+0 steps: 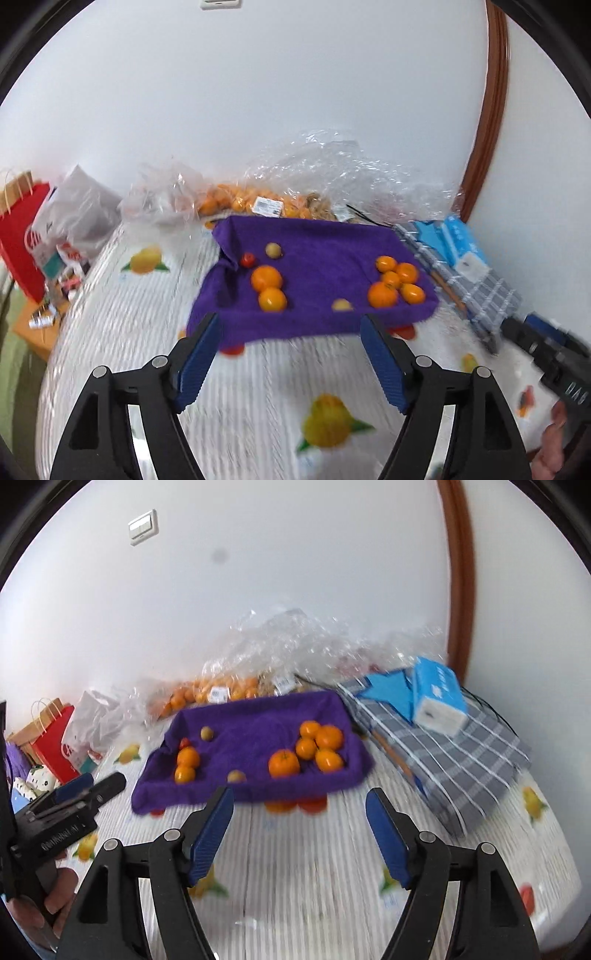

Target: Organize fruits

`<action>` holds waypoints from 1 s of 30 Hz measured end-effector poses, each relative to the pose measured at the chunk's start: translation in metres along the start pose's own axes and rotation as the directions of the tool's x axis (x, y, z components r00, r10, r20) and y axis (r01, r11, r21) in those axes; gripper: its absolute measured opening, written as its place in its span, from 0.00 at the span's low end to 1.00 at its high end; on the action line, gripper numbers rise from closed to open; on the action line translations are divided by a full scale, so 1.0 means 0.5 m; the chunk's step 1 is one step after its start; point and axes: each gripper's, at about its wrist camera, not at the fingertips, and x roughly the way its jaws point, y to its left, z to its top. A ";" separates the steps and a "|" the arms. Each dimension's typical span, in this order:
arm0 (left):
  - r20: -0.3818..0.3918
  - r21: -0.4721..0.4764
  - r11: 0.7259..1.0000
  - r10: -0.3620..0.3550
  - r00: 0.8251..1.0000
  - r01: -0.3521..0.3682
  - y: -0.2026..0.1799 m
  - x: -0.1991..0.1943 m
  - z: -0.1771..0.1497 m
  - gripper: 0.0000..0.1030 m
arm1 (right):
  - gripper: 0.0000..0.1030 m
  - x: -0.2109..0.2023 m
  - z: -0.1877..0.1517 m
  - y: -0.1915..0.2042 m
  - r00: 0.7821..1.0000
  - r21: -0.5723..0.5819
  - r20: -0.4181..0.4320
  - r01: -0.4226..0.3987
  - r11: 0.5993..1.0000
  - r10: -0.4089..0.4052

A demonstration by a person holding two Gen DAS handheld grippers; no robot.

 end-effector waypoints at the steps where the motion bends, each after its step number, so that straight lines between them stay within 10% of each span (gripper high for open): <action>1: 0.011 -0.002 1.000 -0.005 1.000 0.005 -0.004 -0.022 -0.009 0.79 | 0.84 -0.016 -0.012 -0.001 1.000 0.004 0.001 -0.005 1.000 0.005; 6: 0.054 0.025 1.000 0.014 0.998 -0.015 -0.040 -0.104 -0.042 0.87 | 0.98 -0.103 -0.061 -0.006 0.999 0.002 0.050 -0.001 1.000 0.001; 30: 0.117 0.067 0.995 0.068 0.991 -0.076 -0.074 -0.218 -0.065 0.88 | 0.99 -0.221 -0.092 0.003 0.994 -0.021 0.094 0.058 0.998 -0.056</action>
